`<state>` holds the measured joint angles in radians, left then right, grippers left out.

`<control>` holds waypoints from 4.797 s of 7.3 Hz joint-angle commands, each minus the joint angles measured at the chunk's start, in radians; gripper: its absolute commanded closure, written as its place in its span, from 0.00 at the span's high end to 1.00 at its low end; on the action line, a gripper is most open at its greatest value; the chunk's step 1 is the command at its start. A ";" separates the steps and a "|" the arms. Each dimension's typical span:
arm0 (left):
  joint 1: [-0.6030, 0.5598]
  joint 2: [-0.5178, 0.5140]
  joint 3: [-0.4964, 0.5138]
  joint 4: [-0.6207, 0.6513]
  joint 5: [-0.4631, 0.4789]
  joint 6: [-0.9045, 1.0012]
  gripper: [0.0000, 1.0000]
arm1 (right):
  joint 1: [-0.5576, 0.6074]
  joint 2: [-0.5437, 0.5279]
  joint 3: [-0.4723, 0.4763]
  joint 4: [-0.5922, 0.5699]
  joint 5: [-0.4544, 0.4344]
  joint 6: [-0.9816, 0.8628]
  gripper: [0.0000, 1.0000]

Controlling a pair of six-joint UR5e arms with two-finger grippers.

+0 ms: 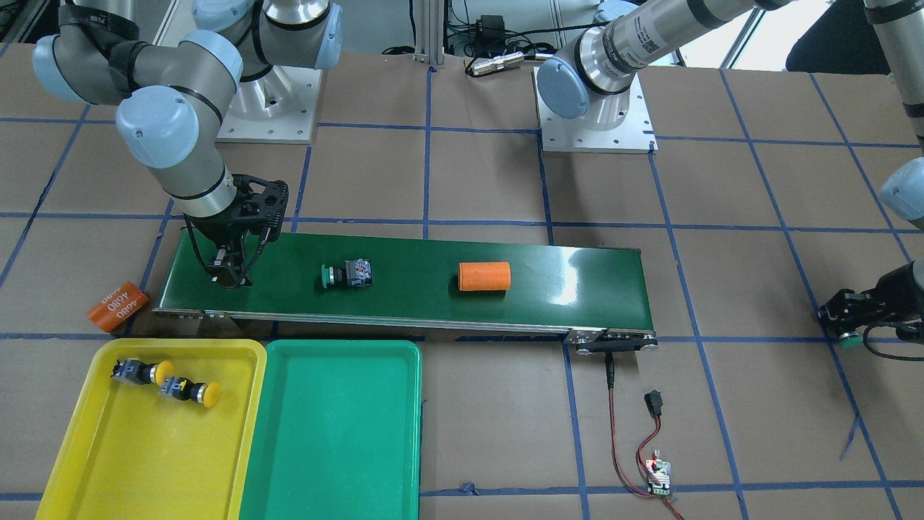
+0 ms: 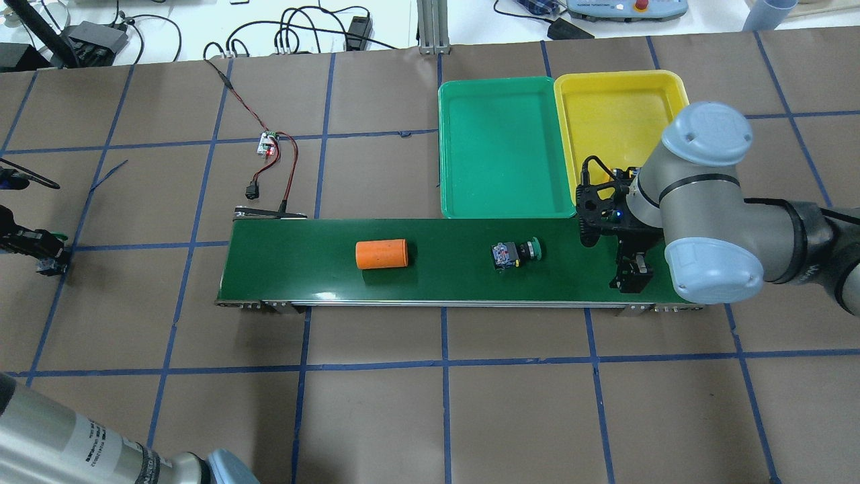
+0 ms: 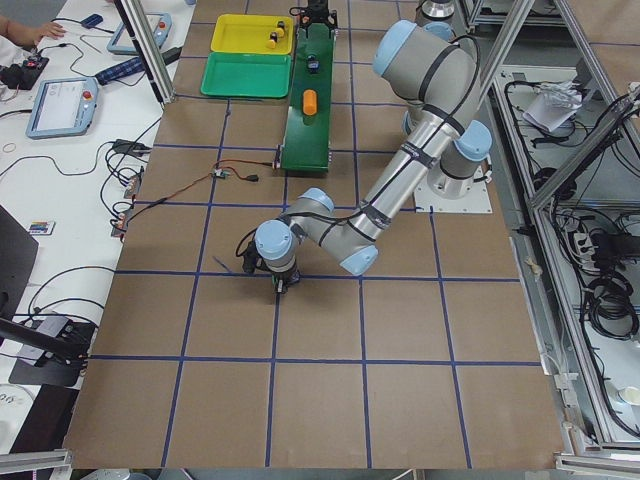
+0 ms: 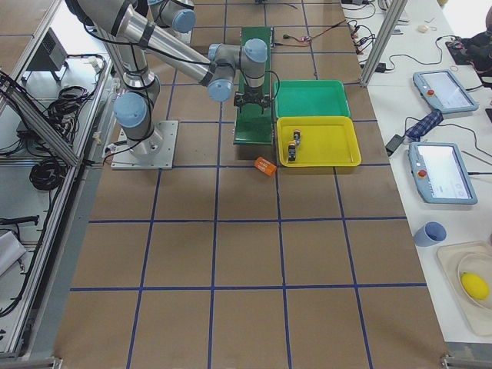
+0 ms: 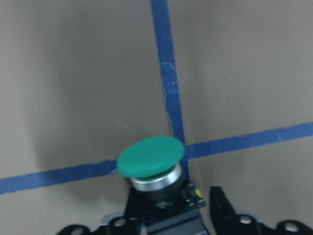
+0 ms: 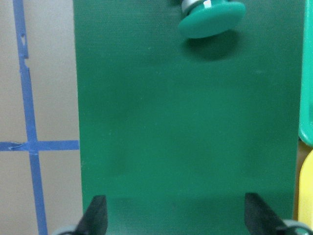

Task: Sort buttons by color to trays
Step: 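Grasp green button at belt end with right while left carries another green button, then drop green button in green tray with right while left sets another on belt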

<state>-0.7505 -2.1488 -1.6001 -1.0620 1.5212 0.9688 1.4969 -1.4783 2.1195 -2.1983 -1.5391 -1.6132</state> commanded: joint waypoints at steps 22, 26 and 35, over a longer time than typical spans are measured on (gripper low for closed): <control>-0.796 0.340 -0.301 -0.061 -0.107 -1.635 0.20 | 0.102 0.055 -0.020 -0.084 -0.076 0.022 0.03; -0.796 0.371 -0.295 -0.085 -0.102 -1.582 1.00 | 0.102 0.111 -0.170 -0.036 -0.073 0.018 0.05; -0.811 0.526 0.107 -0.602 0.025 -0.954 1.00 | 0.114 0.316 -0.394 -0.015 0.010 0.003 1.00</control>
<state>-1.5589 -1.6001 -1.5432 -1.6370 1.5454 -0.0013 1.6146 -1.1548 1.7194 -2.2196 -1.5255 -1.6102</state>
